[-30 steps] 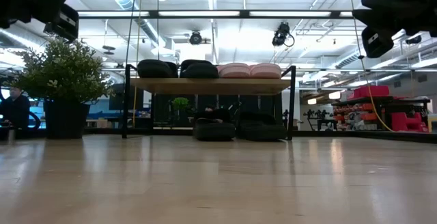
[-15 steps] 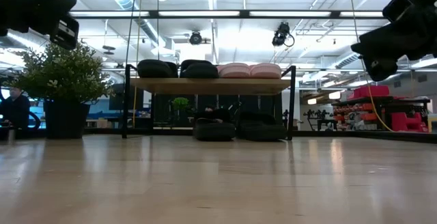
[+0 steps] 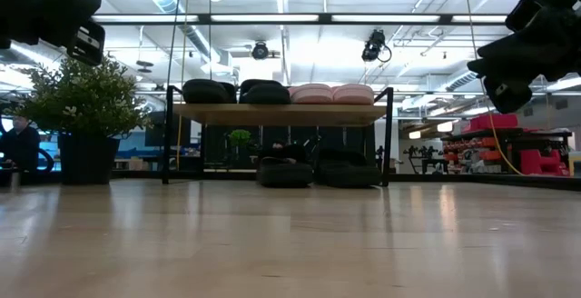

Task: Pick and place slides into the shelf
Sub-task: Return to Home Position

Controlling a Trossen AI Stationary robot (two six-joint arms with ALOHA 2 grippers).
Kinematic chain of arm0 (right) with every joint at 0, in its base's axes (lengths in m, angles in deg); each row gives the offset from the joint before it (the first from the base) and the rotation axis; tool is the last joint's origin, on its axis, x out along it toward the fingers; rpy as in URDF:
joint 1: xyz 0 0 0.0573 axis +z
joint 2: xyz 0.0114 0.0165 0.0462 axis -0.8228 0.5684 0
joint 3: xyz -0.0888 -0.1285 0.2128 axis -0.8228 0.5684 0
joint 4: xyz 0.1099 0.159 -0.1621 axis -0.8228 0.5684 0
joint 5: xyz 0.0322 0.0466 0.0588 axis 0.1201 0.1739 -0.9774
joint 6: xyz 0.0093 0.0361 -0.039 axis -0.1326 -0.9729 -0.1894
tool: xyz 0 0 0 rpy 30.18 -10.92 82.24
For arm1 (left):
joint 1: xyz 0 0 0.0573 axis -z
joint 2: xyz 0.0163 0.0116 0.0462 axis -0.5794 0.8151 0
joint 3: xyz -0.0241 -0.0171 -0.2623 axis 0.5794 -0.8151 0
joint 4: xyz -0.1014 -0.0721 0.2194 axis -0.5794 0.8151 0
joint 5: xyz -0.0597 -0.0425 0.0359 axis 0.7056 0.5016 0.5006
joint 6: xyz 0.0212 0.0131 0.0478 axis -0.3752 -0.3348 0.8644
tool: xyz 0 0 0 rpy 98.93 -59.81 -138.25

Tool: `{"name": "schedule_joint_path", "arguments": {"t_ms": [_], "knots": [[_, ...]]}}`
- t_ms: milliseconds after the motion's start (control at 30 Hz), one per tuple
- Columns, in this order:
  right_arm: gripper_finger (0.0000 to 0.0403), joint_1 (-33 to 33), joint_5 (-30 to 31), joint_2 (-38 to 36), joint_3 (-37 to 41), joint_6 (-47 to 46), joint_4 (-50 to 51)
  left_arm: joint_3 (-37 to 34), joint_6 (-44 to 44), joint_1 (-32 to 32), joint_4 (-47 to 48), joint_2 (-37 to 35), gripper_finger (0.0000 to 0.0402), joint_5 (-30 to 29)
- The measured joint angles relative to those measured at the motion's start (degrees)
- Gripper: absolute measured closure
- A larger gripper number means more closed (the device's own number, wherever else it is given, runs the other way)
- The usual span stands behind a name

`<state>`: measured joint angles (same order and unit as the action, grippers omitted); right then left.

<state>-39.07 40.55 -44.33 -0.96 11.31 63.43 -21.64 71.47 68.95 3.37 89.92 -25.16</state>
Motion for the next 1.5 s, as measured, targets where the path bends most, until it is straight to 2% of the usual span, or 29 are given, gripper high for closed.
{"name": "schedule_joint_path", "arguments": {"t_ms": [1067,1500], "knots": [[0.0293,0.0,0.1,0.0,0.0,0.1,0.1,0.0,-0.2,0.0,0.0,0.0,0.0308,0.0],[0.0293,0.0,0.1,0.0,0.0,0.1,0.1,0.0,-0.2,0.0,0.0,0.0,0.0319,0.0]]}}
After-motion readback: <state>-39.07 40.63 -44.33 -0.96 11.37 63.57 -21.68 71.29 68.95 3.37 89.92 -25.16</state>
